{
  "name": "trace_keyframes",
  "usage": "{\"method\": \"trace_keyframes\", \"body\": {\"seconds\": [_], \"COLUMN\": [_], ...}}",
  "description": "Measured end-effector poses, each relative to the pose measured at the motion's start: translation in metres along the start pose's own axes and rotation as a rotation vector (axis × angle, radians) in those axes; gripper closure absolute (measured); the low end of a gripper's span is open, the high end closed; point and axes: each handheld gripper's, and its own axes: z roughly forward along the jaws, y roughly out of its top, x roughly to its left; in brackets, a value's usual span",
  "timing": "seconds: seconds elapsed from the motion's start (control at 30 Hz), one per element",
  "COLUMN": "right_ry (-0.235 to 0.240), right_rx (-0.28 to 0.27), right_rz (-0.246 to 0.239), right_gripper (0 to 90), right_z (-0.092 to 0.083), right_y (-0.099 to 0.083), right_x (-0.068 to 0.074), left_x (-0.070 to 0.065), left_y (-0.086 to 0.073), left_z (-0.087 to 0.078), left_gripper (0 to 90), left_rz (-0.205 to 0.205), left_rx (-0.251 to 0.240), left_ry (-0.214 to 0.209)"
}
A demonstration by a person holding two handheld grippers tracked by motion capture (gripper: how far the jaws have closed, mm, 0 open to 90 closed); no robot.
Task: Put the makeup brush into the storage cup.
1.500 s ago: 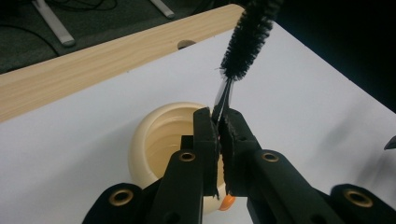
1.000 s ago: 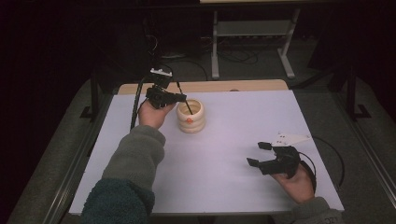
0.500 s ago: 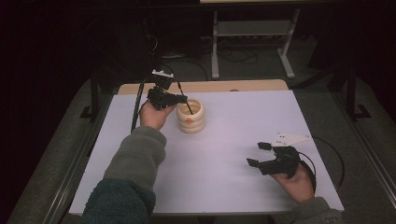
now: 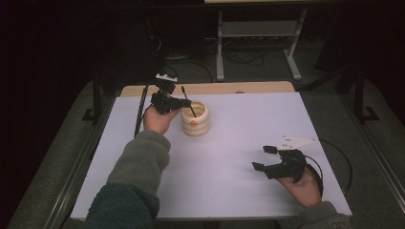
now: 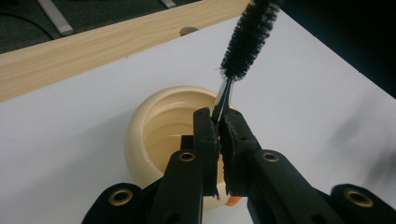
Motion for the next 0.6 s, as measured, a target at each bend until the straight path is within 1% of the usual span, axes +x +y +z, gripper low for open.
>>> {"method": "trace_keyframes", "body": {"seconds": [0.3, 0.37, 0.4, 0.47, 0.53, 0.6], "right_ry": [0.002, 0.003, 0.003, 0.003, 0.003, 0.003], "right_rx": [0.002, 0.005, 0.006, 0.006, 0.007, 0.007], "right_rz": [-0.001, 0.0, 0.001, 0.001, 0.0, 0.002], "right_gripper": [22.0, 22.0, 22.0, 22.0, 22.0, 22.0], "right_z": [0.0, 0.0, 0.0, 0.0, 0.0, 0.001], "right_y": [0.0, 0.0, 0.0, 0.0, 0.0, 0.0], "right_x": [0.0, 0.0, 0.0, 0.0, 0.0, 0.0], "left_x": [0.0, 0.0, 0.001, 0.001, 0.0, 0.0], "left_y": [-0.004, -0.006, -0.006, -0.007, -0.008, -0.009], "left_z": [0.005, 0.007, 0.007, 0.007, 0.009, 0.01], "left_gripper": [85.4, 85.4, 85.4, 85.4, 85.2, 85.2], "left_rz": [0.01, 0.0, 0.011, 0.013, 0.004, 0.007], "left_rx": [0.016, 0.018, 0.024, 0.025, 0.024, 0.03], "left_ry": [0.007, 0.008, 0.009, 0.01, 0.004, 0.002]}}
